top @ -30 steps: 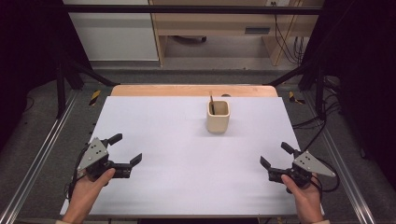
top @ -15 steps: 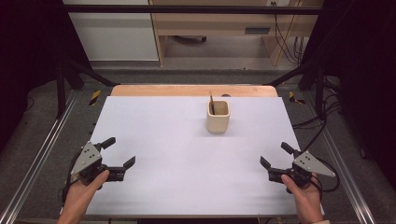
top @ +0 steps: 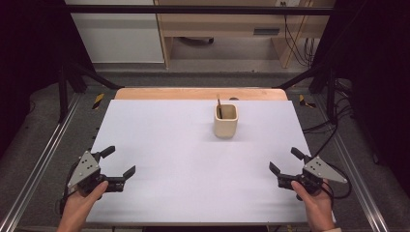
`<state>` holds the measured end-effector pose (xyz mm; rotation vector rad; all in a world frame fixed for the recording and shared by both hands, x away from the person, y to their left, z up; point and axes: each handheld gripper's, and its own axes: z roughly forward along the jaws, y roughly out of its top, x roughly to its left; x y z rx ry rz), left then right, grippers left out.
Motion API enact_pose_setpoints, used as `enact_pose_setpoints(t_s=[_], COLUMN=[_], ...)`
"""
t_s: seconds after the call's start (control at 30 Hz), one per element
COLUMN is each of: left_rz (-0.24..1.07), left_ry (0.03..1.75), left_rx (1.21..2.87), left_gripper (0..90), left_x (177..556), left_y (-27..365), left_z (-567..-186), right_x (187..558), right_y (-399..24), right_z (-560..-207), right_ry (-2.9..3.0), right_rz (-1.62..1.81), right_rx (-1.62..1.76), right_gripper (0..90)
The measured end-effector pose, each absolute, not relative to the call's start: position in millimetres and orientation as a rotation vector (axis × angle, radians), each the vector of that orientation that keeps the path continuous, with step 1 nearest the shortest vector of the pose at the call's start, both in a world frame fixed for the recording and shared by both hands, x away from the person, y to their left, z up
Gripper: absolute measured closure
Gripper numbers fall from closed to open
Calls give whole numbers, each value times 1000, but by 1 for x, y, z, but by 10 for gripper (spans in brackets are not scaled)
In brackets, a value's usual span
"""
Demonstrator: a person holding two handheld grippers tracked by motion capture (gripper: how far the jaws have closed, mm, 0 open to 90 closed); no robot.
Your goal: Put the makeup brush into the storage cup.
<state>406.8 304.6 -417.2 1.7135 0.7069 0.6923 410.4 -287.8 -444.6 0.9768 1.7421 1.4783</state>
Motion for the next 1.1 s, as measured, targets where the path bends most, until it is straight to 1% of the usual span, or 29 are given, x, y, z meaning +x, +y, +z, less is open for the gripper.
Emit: enact_pose_setpoints(t_s=[0.4,0.9,1.1], left_rz=[677,691,692], left_ry=[654,645,656], left_rx=[1721,1666,1610], left_gripper=[23,25,25], left_x=[401,394,391], left_y=[303,307,309], left_z=[-426,-439,-438], right_x=[411,411,412], right_y=[-288,-288,-288], right_z=[-445,-445,-445], right_ry=[1743,1743,1744], right_rz=[1478,1488,1497], right_rx=[979,982,983], right_gripper=[47,47,47])
